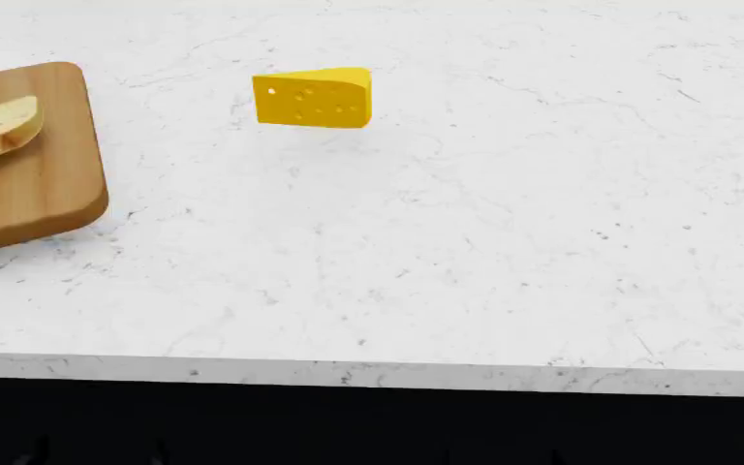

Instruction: Pick up the wedge of cheese and place it on the slice of bread to prepare a simple cheese on bread dish.

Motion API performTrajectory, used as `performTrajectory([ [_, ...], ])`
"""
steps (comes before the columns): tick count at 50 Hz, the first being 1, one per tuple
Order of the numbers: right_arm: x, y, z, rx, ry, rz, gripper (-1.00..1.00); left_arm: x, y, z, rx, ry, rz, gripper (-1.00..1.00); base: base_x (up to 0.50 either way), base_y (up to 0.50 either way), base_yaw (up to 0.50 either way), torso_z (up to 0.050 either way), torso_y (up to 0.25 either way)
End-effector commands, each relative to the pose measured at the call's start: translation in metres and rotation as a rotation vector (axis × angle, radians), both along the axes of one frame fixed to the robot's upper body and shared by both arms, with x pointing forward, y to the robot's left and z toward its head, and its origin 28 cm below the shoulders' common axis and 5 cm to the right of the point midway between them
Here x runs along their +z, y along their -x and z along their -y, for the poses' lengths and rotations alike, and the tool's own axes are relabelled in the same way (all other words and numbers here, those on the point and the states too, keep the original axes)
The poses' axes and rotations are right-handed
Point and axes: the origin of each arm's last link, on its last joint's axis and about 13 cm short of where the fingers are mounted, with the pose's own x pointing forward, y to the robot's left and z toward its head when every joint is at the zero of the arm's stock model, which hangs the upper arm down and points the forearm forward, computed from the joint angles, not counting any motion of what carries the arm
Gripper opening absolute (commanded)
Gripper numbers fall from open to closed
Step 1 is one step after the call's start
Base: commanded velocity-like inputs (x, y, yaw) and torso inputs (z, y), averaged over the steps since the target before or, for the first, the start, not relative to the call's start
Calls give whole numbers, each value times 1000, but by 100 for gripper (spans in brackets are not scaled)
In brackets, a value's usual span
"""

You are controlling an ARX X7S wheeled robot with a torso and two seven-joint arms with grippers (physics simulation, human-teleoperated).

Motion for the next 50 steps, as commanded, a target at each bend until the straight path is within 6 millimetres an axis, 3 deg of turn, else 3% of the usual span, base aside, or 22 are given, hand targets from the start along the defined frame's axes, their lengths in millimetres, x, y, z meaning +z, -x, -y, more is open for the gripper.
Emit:
performTrajectory([
  [1, 0, 0, 0, 0, 9, 0, 100, 0, 0, 0, 0, -10, 0, 100, 0, 0, 0, 0, 0],
  [15, -2, -1, 0, -6, 6, 2, 100, 3, 3, 1, -52, 18, 36, 100, 0, 0, 0, 2, 0],
  [50, -1, 0, 0, -5, 13, 6, 100, 3, 4, 2, -71, -8, 46, 100, 0, 0, 0, 50, 0],
])
